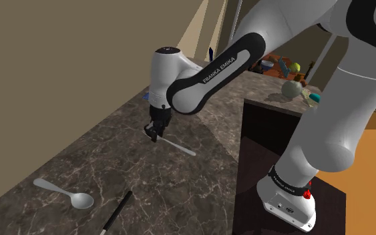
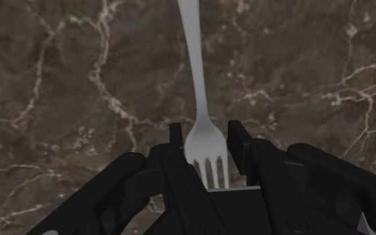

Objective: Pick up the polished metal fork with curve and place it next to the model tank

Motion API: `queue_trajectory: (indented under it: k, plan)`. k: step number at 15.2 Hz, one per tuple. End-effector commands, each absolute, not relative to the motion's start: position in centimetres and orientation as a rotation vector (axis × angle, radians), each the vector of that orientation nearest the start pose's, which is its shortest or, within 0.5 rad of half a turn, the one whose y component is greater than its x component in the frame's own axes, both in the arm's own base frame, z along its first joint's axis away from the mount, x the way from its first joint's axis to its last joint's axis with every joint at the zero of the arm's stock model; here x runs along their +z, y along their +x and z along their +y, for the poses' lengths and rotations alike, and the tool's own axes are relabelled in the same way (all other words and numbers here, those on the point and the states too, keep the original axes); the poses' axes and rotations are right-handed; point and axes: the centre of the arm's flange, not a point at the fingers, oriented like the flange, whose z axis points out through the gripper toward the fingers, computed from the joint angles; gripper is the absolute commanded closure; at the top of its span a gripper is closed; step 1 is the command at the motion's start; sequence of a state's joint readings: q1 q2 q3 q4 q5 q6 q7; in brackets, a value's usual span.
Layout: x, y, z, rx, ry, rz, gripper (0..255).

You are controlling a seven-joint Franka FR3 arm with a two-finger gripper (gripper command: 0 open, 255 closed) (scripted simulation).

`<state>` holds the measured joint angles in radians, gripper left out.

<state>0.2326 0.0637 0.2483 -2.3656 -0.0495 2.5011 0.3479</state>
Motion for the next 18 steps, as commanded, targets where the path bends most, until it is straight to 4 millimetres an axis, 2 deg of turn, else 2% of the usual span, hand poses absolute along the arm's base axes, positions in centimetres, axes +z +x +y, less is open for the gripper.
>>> queue_trajectory:
  k: [1, 18]
  plan:
    - [31.7, 45.3, 23.8, -0.114, -3.112, -0.267, 255]
    - [40.7, 45.3, 23.8, -0.114, -3.112, -0.267, 255]
